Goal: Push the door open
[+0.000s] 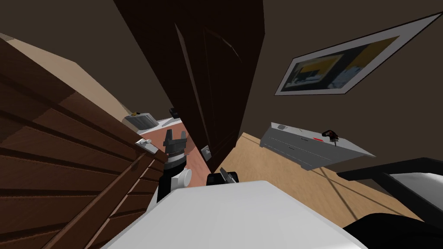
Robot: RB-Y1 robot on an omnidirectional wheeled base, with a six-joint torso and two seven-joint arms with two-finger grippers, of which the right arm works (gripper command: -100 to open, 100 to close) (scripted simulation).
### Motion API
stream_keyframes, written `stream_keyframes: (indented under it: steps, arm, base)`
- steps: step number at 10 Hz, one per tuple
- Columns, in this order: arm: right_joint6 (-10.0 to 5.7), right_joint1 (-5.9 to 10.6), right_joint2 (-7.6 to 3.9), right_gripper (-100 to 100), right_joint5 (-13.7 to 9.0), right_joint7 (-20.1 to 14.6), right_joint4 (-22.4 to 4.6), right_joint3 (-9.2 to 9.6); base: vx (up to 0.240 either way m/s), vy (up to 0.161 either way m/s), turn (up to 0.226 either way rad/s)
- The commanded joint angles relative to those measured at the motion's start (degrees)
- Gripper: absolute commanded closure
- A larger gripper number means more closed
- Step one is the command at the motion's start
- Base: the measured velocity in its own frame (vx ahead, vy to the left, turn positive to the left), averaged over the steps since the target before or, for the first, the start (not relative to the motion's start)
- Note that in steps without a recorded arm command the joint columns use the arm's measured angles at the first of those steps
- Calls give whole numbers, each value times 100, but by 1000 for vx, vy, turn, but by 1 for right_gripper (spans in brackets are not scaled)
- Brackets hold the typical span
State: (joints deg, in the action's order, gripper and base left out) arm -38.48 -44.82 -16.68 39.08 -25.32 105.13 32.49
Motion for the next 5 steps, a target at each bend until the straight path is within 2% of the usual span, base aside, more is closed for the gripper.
stream_keyframes:
  steps: [1,5]
  arm:
    - [7,-117,-28,-100,84,11,-167,153]
    - [7,-117,-28,-100,84,11,-167,153]
  base:
    - [60,-5,27]
    - [12,-5,-11]
